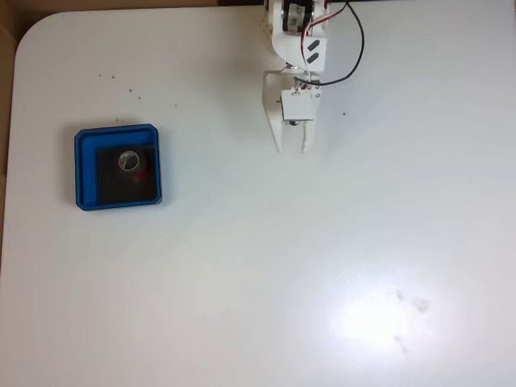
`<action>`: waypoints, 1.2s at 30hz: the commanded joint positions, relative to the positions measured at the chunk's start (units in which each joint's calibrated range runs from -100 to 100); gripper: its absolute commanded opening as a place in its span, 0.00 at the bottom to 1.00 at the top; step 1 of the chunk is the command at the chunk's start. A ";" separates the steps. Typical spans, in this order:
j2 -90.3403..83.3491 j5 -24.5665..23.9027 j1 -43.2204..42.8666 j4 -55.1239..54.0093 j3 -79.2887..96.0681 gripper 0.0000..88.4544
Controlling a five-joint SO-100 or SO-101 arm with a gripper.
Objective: Pick the red roll and drop it in the blue box
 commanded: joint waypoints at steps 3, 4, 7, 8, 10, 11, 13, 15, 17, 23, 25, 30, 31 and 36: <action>-11.01 0.23 -3.13 -1.25 8.33 0.19; -13.02 0.31 -3.71 -1.25 9.94 0.19; -18.45 0.31 -4.89 -1.25 14.71 0.19; -20.04 0.40 -5.08 -1.25 15.78 0.19; -21.55 0.40 -5.28 -1.25 15.87 0.19; -21.88 0.40 -5.38 -1.25 15.87 0.19; -21.96 0.40 -5.47 -1.25 15.87 0.19; -21.96 0.40 -5.47 -1.25 15.87 0.19; -22.38 0.40 -5.47 -1.25 15.87 0.19; -23.55 0.58 -6.55 -1.25 15.87 0.19; -23.55 0.58 -8.01 -1.08 15.87 0.19; -23.64 0.58 -10.85 -1.00 15.87 0.19; -23.64 0.58 -10.85 -0.92 15.87 0.19; -23.55 0.58 -10.65 -0.51 15.78 0.19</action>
